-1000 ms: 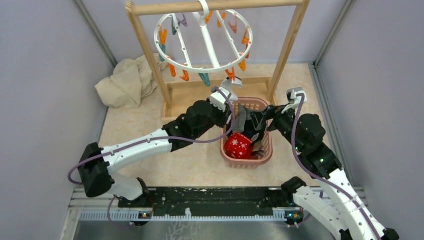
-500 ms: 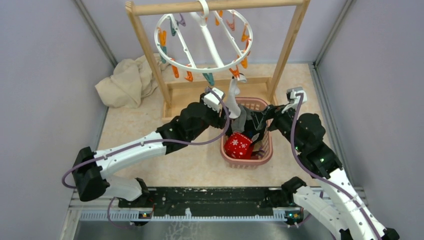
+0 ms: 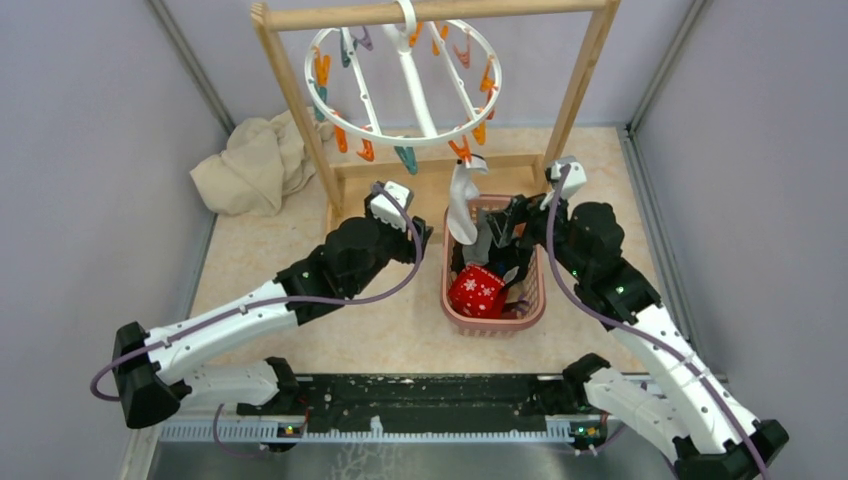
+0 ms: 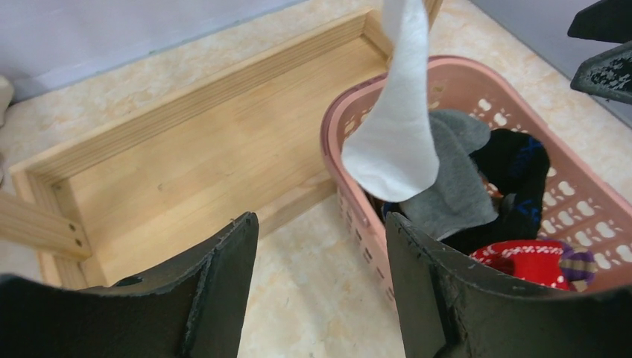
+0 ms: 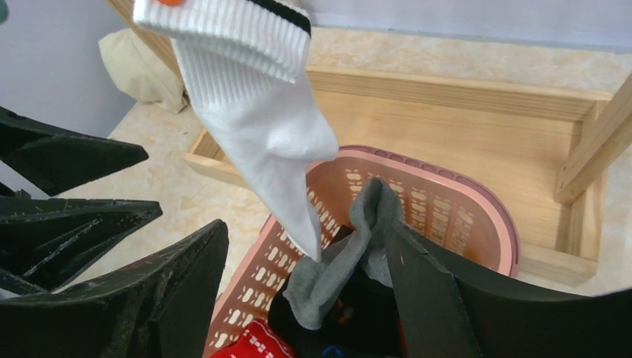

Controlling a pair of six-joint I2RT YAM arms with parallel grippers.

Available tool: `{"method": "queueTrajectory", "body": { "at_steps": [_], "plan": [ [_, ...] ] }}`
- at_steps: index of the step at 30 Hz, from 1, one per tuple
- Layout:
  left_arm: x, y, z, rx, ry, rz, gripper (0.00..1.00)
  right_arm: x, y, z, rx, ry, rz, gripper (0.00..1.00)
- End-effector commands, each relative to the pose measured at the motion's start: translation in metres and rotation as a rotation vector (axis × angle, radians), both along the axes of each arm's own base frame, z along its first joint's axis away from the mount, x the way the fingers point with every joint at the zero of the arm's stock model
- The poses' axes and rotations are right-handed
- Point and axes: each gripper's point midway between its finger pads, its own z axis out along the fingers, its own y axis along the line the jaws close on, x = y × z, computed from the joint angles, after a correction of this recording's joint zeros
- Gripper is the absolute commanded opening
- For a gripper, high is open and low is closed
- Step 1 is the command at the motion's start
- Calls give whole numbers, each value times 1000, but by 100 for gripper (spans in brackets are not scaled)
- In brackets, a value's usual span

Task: Remove the socks clipped to the hanger
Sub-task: Remove the sock from the hanger.

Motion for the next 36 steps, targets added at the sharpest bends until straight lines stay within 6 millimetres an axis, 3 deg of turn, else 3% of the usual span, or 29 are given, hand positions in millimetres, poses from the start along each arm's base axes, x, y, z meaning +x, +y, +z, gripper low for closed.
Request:
{"method": "queueTrajectory", "body": {
  "at_steps": [1,6,12,18,23,33,36],
  "plan": [
    [-3,22,-10,17,33,76,70,4,13,11,43,-78,59,74],
    [-5,33,-18,32,60,117,70,4,30,-5,44,-99,72,68],
    [-7,41,-20,25,68,140,71,-4,60,-11,-41,-177,51,66],
    [-9,47,-20,19,67,147,71,16,49,-24,-79,-152,-122,70],
    [-10,50,-20,23,64,153,71,30,62,-29,-106,-139,-132,70],
    [-13,51,-18,10,66,142,70,51,82,-13,-84,-164,-147,69],
    [-14,51,-19,10,70,136,70,55,85,-8,-73,-169,-143,61]
  ]
}}
